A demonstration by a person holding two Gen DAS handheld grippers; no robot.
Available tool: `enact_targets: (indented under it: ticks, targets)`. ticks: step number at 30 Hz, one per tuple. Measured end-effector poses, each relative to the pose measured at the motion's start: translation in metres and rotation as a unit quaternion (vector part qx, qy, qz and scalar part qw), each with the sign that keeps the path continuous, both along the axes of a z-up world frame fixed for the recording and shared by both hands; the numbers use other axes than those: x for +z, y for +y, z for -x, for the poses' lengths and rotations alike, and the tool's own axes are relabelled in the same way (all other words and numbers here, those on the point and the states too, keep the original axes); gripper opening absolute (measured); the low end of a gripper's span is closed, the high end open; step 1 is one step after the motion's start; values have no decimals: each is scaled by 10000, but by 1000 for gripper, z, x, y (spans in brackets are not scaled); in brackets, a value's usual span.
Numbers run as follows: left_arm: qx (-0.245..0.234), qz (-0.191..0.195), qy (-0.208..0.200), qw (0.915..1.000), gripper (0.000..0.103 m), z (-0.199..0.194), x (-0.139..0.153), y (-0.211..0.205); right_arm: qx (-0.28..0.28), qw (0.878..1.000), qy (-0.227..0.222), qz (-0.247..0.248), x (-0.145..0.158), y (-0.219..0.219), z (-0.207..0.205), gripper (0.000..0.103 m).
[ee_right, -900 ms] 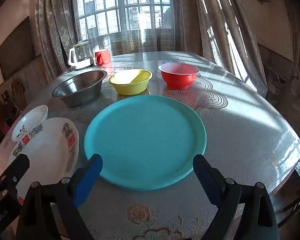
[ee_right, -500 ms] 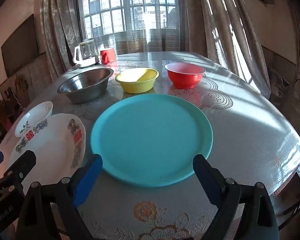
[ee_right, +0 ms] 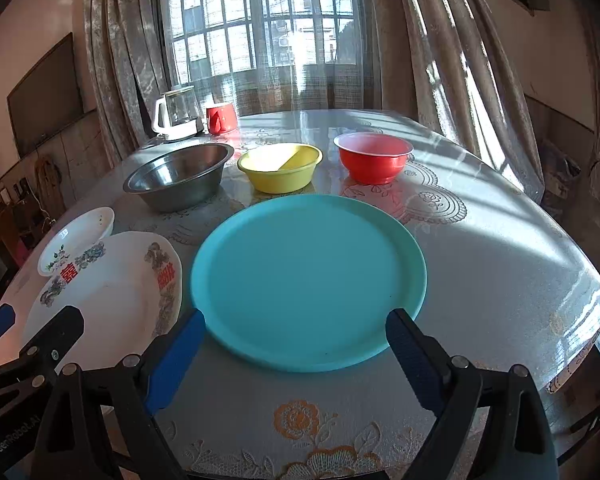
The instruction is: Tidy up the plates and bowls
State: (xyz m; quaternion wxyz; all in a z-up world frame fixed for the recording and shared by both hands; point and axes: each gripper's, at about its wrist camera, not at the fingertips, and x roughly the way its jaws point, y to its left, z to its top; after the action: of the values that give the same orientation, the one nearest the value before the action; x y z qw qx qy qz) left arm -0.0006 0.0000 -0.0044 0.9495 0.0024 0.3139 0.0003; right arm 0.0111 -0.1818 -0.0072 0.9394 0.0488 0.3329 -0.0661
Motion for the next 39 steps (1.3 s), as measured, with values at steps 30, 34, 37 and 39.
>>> enact_targets:
  ticks: [30,34,37,39]
  targets:
    - [-48,-15,-45,10000,103,4,8,-2,18,10000,-64,-72,2,0,2,94]
    - [-74,-30,-47,10000,103,4,9,-4,13,10000,-66,-74,2,0,3,94]
    - [-81,-28,-40,10000,103,4,8,-5,6,9999,-71,-91,2,-2,2,94]
    - [-94,-27,-32,9999,103,3,8,-6,1,9999,-73,-98,1,-2,2,94]
